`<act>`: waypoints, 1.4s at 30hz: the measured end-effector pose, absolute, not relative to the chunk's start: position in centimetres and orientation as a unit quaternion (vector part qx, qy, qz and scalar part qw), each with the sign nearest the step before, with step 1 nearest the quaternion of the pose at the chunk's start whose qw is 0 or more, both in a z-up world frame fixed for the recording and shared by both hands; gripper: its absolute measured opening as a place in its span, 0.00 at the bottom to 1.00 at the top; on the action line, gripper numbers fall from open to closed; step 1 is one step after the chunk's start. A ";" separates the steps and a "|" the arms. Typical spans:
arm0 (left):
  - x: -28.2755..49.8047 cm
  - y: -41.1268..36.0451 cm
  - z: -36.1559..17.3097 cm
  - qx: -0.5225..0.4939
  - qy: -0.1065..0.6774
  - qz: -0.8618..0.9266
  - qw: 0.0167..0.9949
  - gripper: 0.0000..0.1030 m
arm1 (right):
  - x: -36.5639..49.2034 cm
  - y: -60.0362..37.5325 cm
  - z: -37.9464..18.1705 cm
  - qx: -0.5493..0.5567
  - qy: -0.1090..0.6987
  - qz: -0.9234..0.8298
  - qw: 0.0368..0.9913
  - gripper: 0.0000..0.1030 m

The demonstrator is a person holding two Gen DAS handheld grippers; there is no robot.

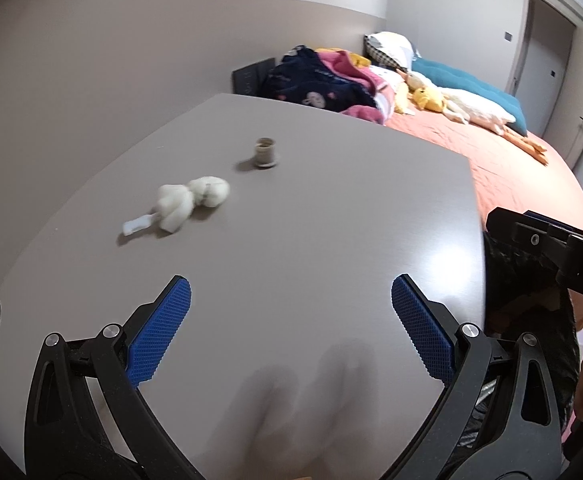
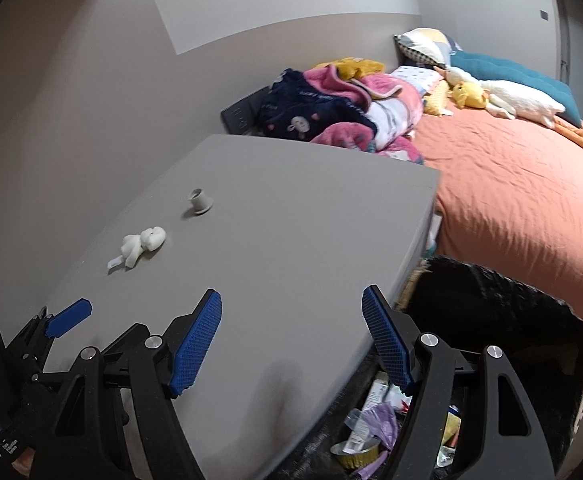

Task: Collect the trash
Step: 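Move both tools back over the white foam and small cap on the table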

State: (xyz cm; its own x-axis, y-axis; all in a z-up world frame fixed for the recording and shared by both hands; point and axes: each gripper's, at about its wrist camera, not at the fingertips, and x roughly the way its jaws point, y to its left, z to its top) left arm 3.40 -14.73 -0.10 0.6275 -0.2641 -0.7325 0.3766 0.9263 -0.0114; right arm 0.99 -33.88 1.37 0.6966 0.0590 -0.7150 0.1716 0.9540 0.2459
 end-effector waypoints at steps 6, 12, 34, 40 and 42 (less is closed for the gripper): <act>5.4 -12.8 -0.3 0.068 0.392 -0.163 0.903 0.94 | 3.9 -31.7 1.0 0.137 0.395 -0.018 0.908 0.71; 7.5 -11.2 -0.9 0.069 0.394 -0.152 0.904 0.93 | 6.5 -30.0 0.5 0.133 0.402 -0.007 0.906 0.71; 14.7 -9.6 -3.0 0.088 0.406 -0.142 0.899 0.86 | 15.0 -26.4 -1.9 0.111 0.426 0.016 0.898 0.71; 16.1 -9.6 -3.7 0.093 0.415 -0.142 0.894 0.80 | 17.2 -26.0 -2.6 0.109 0.431 0.024 0.895 0.71; 16.6 -9.5 -4.0 0.096 0.420 -0.140 0.892 0.76 | 18.1 -25.8 -2.8 0.107 0.435 0.027 0.894 0.71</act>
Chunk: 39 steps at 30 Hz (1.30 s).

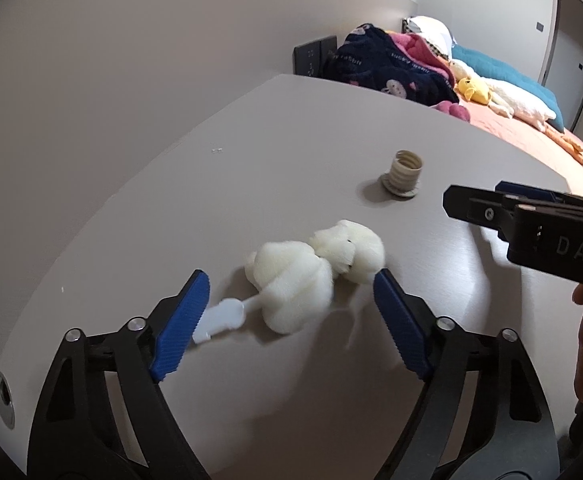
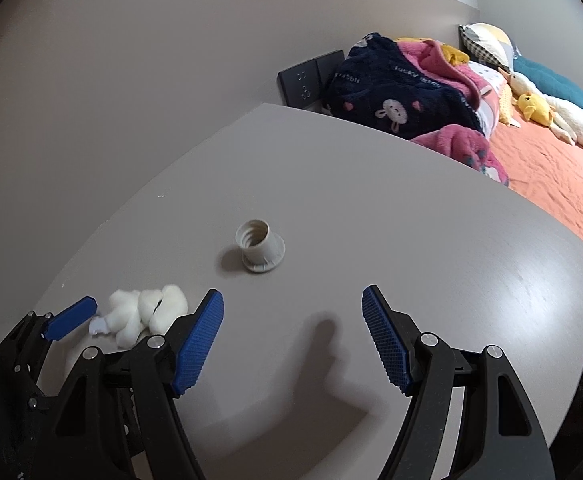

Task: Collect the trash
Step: 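Grasp the white foam with the left tool while the right tool grasps the small cap, then carry the white foam and small cap with both tools over the trash bin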

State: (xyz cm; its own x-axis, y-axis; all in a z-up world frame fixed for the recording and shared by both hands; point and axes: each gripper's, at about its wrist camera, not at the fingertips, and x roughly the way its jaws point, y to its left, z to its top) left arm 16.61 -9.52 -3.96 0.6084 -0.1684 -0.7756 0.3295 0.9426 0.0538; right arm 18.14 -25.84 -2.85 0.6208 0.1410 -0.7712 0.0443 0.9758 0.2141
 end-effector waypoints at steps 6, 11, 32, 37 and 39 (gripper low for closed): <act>17.7 -9.2 -4.6 0.088 0.431 -0.149 0.886 0.68 | 20.3 -25.1 -3.3 0.088 0.443 0.030 0.892 0.71; 17.8 -8.6 -4.9 0.078 0.438 -0.149 0.883 0.60 | 22.1 -24.3 -3.4 0.076 0.442 0.029 0.893 0.70; 17.4 -7.4 -4.4 0.040 0.437 -0.132 0.889 0.27 | 22.9 -24.3 -3.4 0.085 0.450 0.039 0.888 0.31; 16.9 -7.5 -3.8 0.036 0.429 -0.128 0.893 0.27 | 21.7 -24.7 -2.5 0.090 0.445 0.046 0.890 0.31; 16.5 -7.7 -3.4 0.033 0.425 -0.131 0.895 0.27 | 21.2 -24.9 -2.0 0.089 0.442 0.047 0.891 0.31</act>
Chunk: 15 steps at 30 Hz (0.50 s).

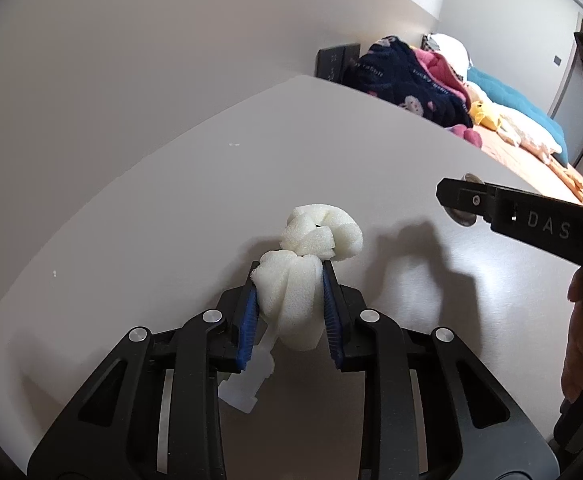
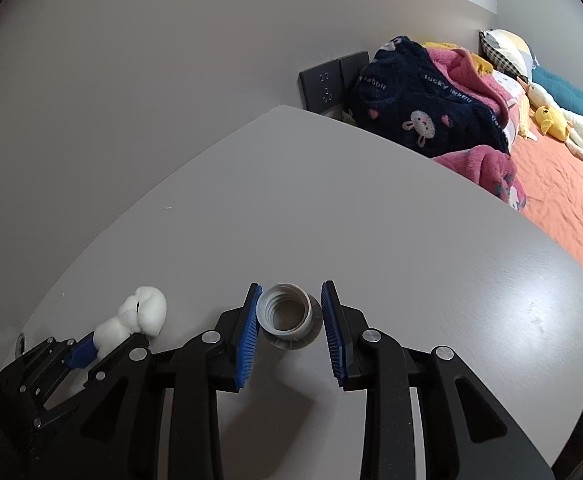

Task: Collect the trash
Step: 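Carry the white foam and small cap with both tools over the trash bin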

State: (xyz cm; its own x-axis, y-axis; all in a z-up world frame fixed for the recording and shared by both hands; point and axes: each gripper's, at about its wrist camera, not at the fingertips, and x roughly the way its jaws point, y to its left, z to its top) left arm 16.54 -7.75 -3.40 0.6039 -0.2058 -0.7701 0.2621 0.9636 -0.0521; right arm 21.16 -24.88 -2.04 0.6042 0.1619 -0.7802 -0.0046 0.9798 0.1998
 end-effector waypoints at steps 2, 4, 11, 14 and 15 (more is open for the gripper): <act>16.0 -7.9 -3.1 0.031 0.423 -0.133 0.896 0.27 | 20.7 -25.1 -1.6 0.090 0.440 0.047 0.892 0.31; 15.6 -8.3 -2.8 0.031 0.423 -0.135 0.895 0.27 | 20.0 -25.3 -1.2 0.091 0.438 0.048 0.893 0.31; 13.9 -8.9 -1.3 0.026 0.417 -0.134 0.899 0.27 | 17.3 -25.6 0.2 0.089 0.432 0.054 0.896 0.31; 13.0 -9.0 -0.7 0.021 0.414 -0.134 0.900 0.27 | 15.8 -26.0 0.8 0.091 0.431 0.055 0.896 0.31; 12.7 -9.1 -0.6 0.019 0.414 -0.135 0.900 0.27 | 15.4 -26.1 0.9 0.091 0.430 0.055 0.896 0.31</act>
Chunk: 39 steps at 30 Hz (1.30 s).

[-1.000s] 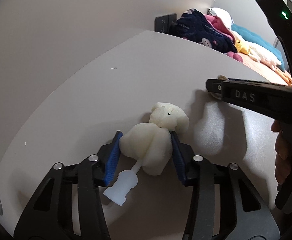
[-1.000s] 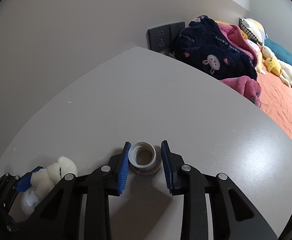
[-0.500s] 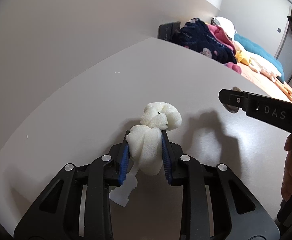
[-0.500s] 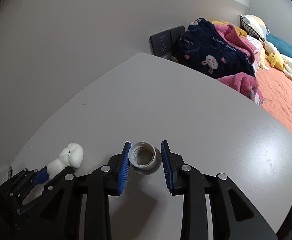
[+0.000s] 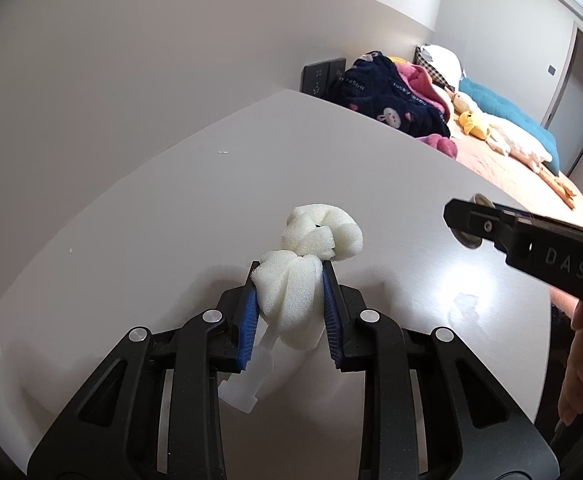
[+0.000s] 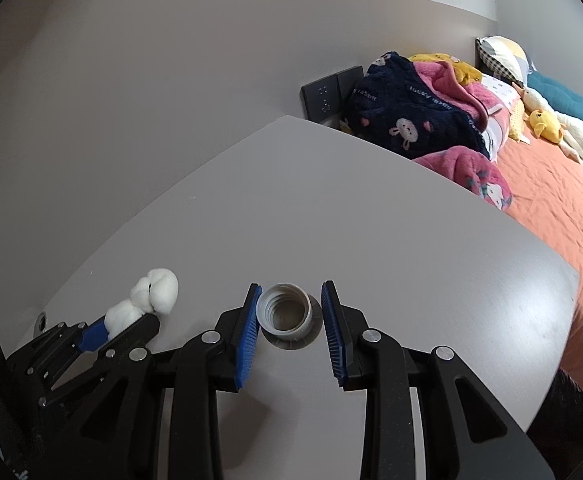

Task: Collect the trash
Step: 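Carry the white foam and small cap with both tools over the trash bin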

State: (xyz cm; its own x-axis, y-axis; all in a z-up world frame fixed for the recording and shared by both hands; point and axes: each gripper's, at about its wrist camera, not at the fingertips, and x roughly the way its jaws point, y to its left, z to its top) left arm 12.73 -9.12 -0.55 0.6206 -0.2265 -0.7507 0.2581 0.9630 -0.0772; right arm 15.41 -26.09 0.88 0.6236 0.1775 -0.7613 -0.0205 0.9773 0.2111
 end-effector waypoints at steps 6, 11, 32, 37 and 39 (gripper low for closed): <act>10.5 -10.1 0.4 0.020 0.410 -0.140 0.901 0.27 | 12.5 -26.6 1.3 0.094 0.430 0.055 0.896 0.31; 8.5 -10.8 0.9 0.021 0.408 -0.146 0.901 0.27 | 10.2 -26.8 1.5 0.095 0.430 0.056 0.896 0.31; 1.4 -13.2 1.7 0.033 0.400 -0.167 0.900 0.28 | 0.8 -28.5 1.8 0.100 0.427 0.047 0.898 0.31; 0.1 -13.6 1.8 0.036 0.399 -0.171 0.900 0.28 | -0.8 -29.3 1.9 0.104 0.422 0.043 0.899 0.31; -0.2 -13.9 1.8 0.038 0.398 -0.173 0.900 0.28 | -1.5 -29.7 2.0 0.106 0.421 0.042 0.900 0.31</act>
State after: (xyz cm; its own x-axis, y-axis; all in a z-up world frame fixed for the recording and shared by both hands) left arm -0.20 -13.93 1.82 0.6239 -0.2820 -0.7288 0.3417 0.9372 -0.0701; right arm -1.48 -29.66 2.03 0.6426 0.1645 -0.7484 0.0145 0.9739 0.2264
